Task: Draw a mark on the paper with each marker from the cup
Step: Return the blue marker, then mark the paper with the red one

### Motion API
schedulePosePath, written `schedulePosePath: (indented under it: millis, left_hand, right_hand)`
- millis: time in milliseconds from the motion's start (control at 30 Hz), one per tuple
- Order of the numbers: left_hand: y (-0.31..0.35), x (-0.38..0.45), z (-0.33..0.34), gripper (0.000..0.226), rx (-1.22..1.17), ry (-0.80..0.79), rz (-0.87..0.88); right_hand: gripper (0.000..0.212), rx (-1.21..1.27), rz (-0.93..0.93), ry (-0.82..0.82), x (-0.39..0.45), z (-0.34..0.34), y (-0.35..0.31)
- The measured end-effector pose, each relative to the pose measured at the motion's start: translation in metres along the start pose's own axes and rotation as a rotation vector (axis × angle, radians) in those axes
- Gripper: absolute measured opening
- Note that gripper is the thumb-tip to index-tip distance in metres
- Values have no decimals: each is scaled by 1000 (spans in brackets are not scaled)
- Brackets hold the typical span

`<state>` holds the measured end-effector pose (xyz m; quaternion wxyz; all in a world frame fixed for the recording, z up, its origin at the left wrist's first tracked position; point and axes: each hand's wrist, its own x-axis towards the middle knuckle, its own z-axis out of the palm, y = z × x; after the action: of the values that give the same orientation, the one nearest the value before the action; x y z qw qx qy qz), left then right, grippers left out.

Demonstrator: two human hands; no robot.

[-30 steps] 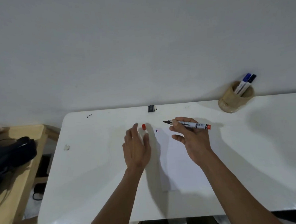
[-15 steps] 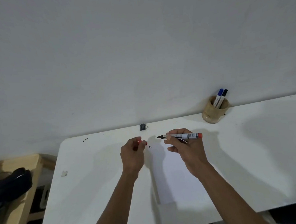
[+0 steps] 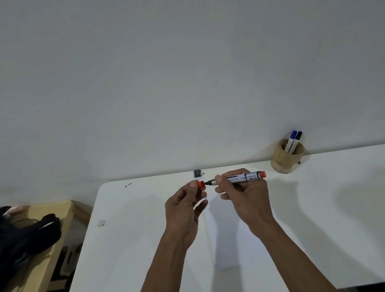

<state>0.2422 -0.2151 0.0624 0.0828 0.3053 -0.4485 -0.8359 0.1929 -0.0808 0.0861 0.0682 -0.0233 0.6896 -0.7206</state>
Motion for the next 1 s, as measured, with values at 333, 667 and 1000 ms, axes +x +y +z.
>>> schedulePosePath:
  millis: [333, 667, 1000]
  left_hand:
    - [-10, -12, 12, 21, 26, -79, -4]
    - [-7, -6, 9, 15, 94, -33, 127]
    - [19, 16, 26, 18, 312, -128, 301]
  right_hand:
    - [12, -8, 38, 35, -12, -8, 6]
    - [13, 336, 290, -30, -9, -9, 11]
    - [21, -273, 67, -88, 9, -51, -6]
